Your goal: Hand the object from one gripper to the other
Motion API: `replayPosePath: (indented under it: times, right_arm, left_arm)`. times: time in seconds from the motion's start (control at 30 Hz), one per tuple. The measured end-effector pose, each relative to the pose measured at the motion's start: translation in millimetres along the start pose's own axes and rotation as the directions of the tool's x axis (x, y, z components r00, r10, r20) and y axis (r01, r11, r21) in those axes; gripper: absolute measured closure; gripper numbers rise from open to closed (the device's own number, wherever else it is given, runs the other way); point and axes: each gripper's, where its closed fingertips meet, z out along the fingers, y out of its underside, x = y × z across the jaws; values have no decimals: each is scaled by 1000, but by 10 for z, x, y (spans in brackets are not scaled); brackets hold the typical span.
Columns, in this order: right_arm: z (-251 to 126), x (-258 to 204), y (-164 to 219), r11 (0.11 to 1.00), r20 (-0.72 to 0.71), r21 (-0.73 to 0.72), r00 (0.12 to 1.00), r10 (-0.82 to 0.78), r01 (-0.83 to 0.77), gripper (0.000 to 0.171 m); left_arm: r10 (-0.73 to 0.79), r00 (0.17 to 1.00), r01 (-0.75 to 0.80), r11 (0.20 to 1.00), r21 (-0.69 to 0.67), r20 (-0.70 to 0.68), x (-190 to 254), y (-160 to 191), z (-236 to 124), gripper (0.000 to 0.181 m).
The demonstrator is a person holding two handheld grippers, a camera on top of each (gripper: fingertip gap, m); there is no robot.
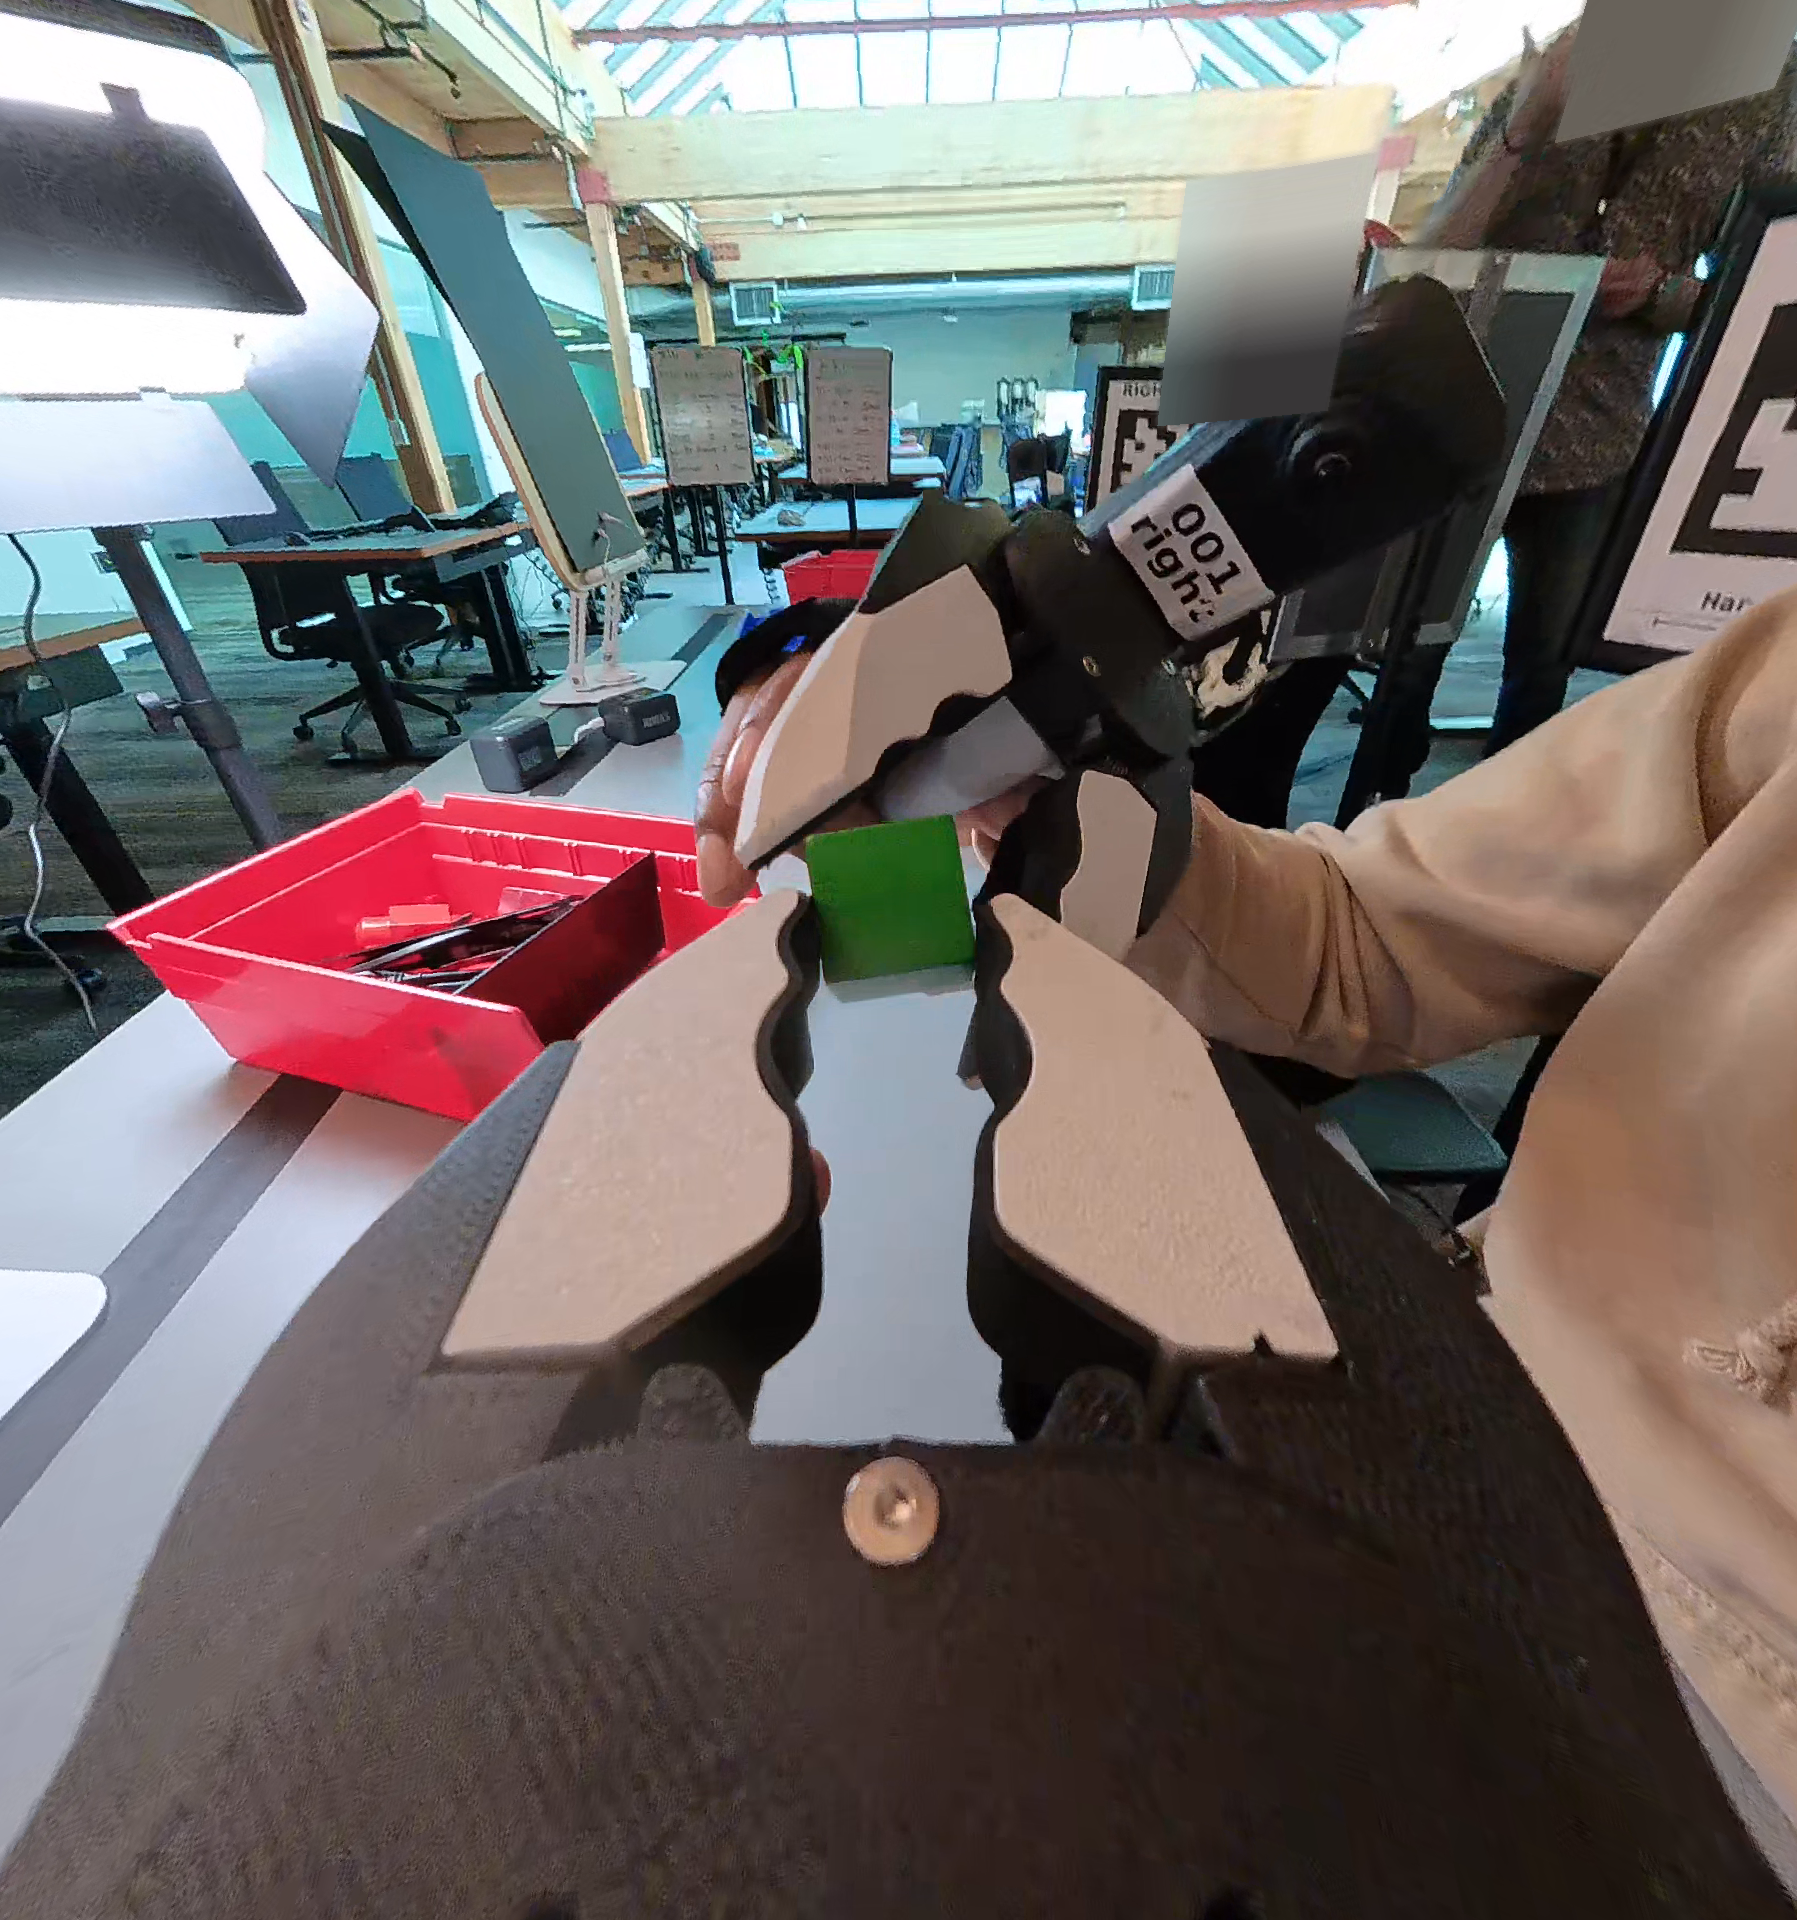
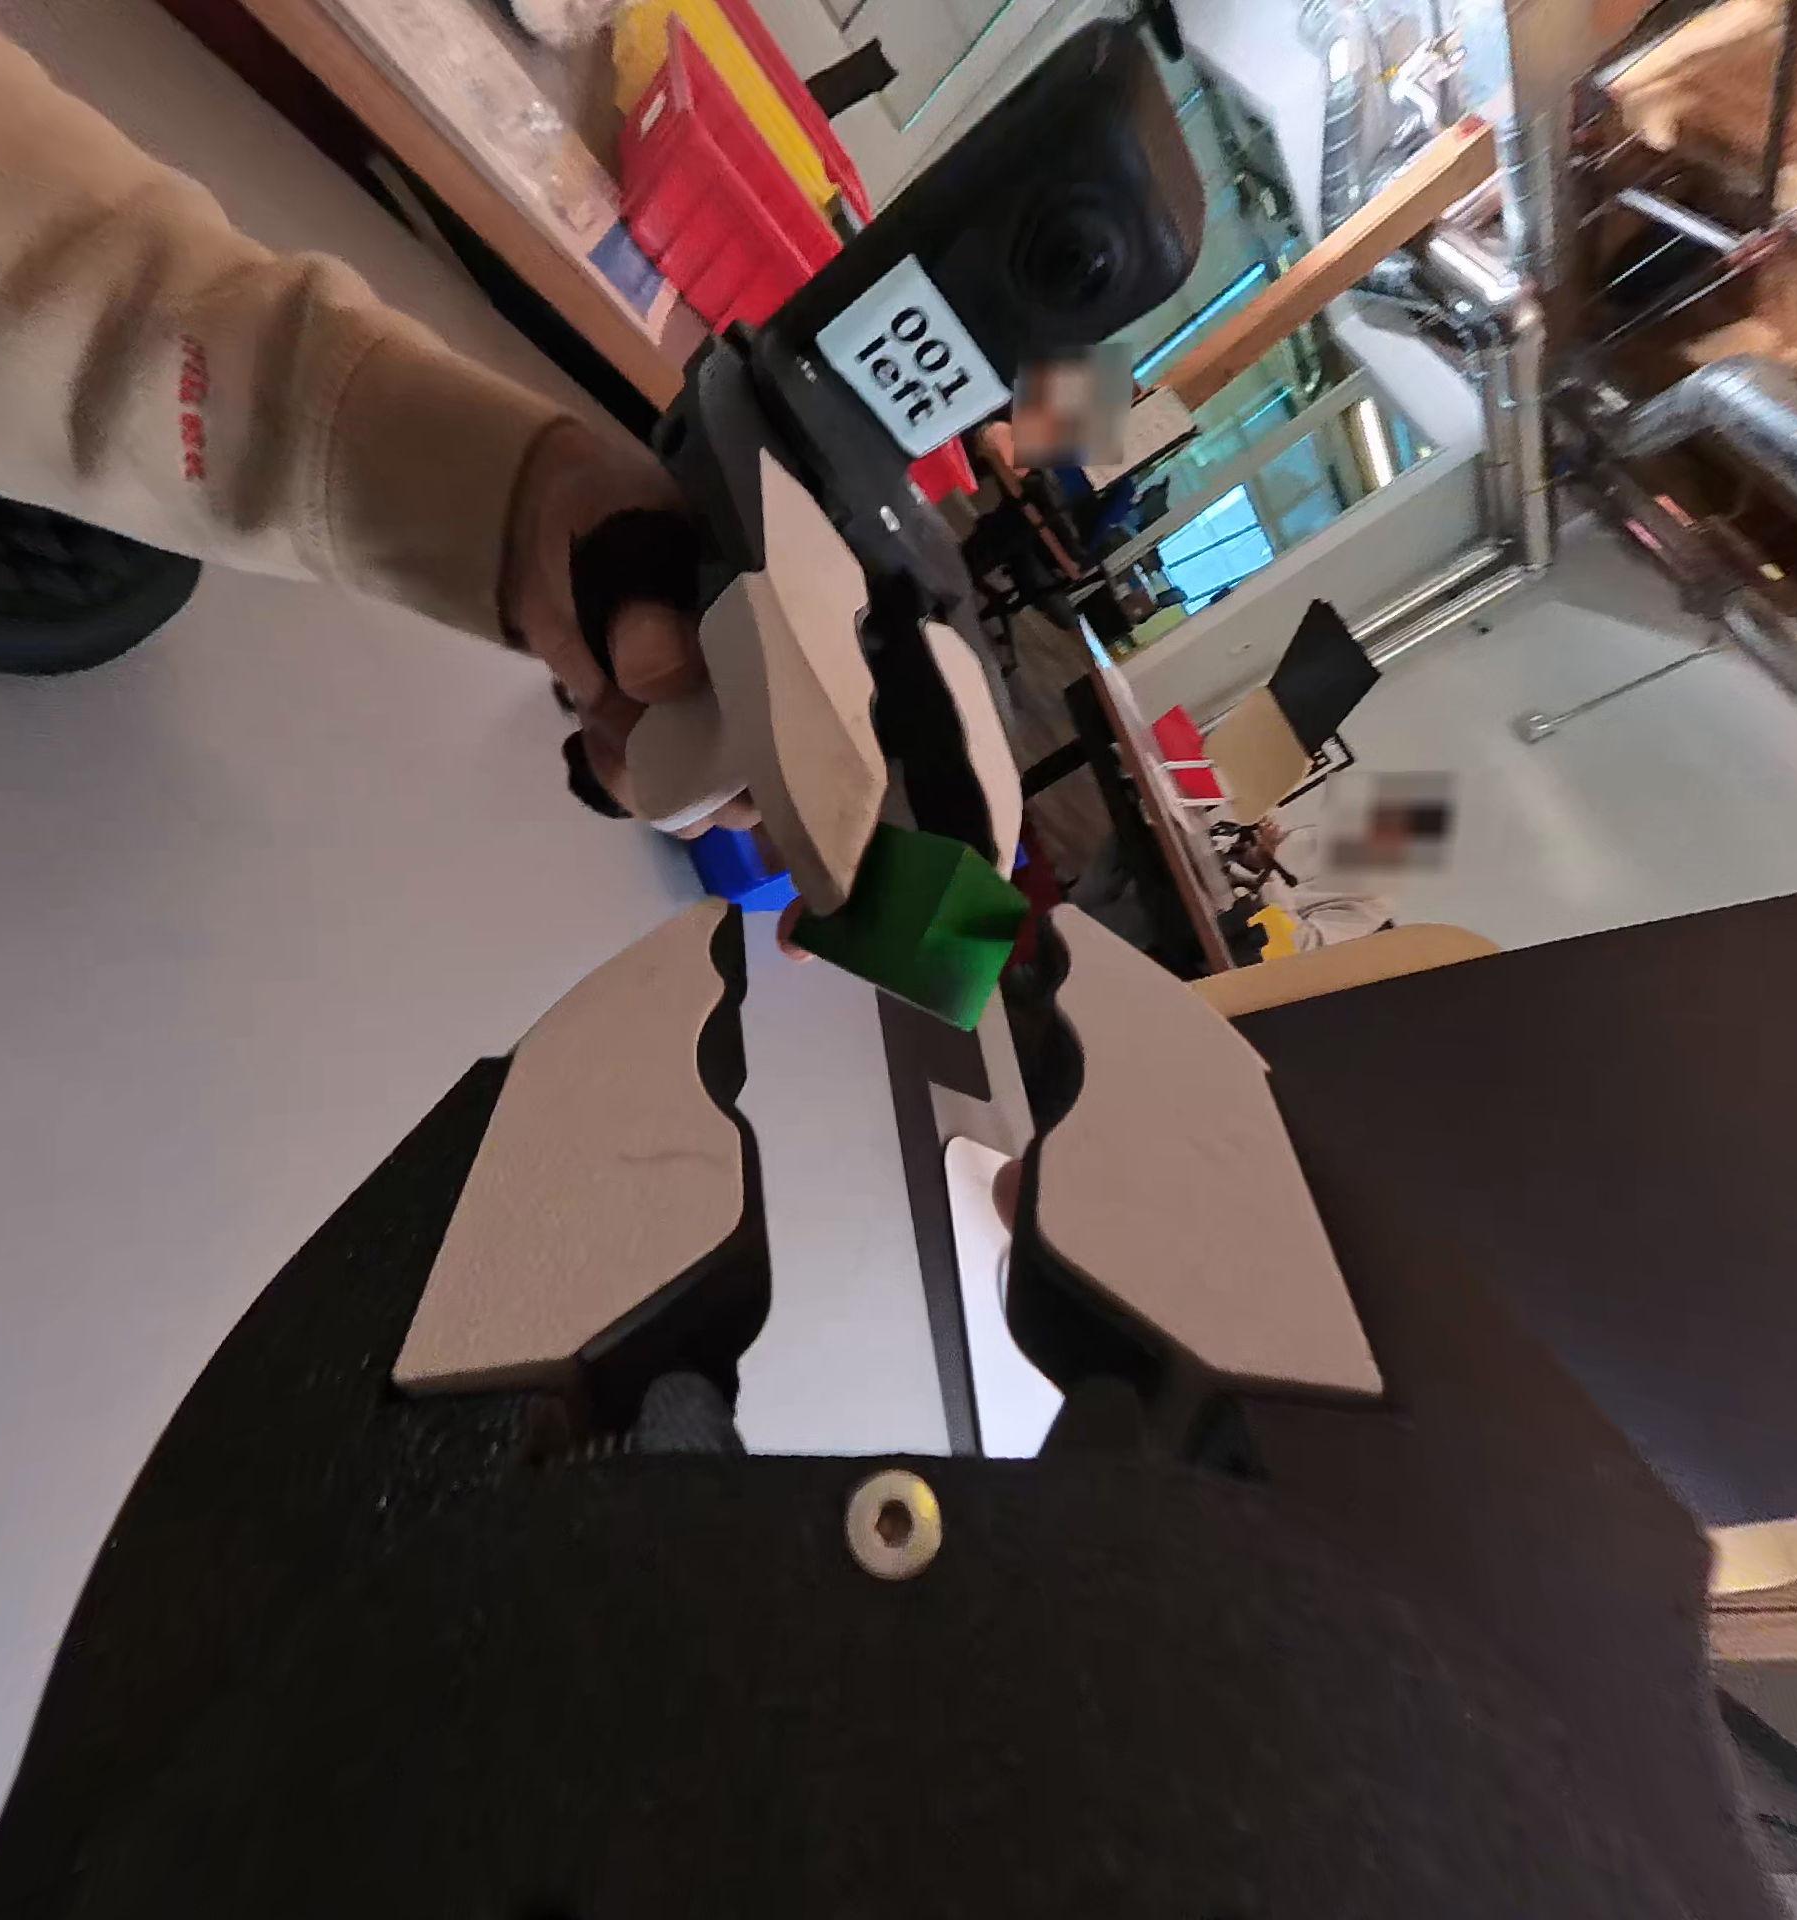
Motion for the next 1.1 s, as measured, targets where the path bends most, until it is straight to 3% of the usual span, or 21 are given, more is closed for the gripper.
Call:
replayPosePath:
  times: [0.3,0.5,0.67,0.73,0.8,0.9,1.1]
  right_arm:
    - [27,-74,-26,998,9,2,998,-63,63,127]
    - [29,50,85,998,-53,-41,997,-51,49,127]
    - [21,48,22,999,-55,-15,998,-39,38,127]
    - [-24,75,-17,1000,-57,3,998,-25,26,127]
    - [-103,74,-157,996,-30,82,999,20,-18,127]
    - [-139,111,-162,998,-60,58,998,-19,22,127]
    - [-120,172,-43,999,-92,10,995,-32,33,127]
  left_arm:
    - [16,999,-19,997,-72,-39,71,70,-20,152]
    - [-53,999,53,998,32,5,-44,-91,-108,140]
    - [-32,997,31,999,13,63,-166,-19,-111,136]
    - [-78,984,78,997,8,161,-407,53,-203,157]
    - [-103,946,115,993,-23,306,-723,204,-330,160]
    - [-118,923,142,989,-39,366,-874,312,-390,168]
    - [-161,969,151,986,64,188,-537,60,-257,153]
